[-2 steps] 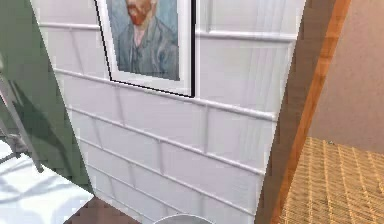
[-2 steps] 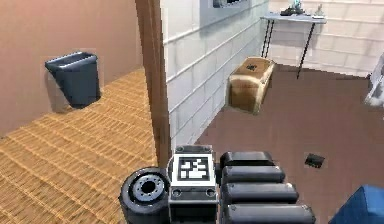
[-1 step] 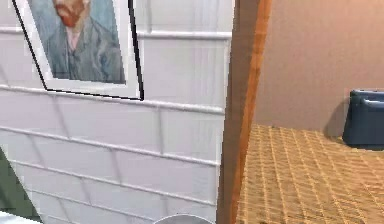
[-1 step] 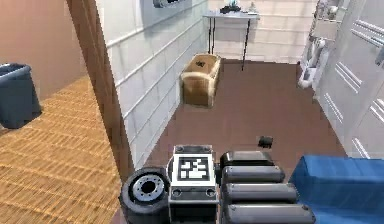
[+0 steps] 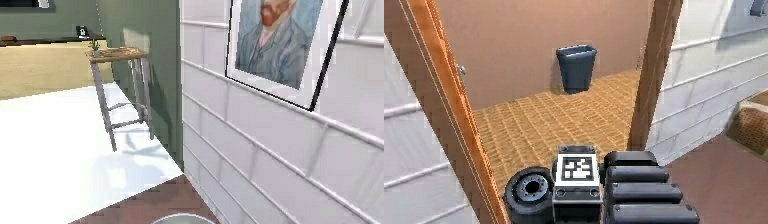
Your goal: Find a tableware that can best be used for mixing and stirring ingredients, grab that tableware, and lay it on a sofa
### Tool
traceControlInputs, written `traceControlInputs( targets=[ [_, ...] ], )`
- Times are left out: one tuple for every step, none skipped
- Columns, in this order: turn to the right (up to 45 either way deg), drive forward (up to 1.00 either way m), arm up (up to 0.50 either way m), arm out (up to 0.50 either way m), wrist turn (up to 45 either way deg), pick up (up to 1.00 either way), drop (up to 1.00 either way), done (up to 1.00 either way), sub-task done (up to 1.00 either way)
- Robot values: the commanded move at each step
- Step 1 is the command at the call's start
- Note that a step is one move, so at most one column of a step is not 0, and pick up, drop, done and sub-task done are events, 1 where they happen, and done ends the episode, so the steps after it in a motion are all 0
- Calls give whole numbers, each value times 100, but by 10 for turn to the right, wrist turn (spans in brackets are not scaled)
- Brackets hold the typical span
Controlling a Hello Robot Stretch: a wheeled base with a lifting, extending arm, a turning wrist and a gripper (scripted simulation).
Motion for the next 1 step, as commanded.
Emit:
traceControlInputs(
  targets=[
    [-270,0,0,0,0,0,0,0,0]
  ],
)
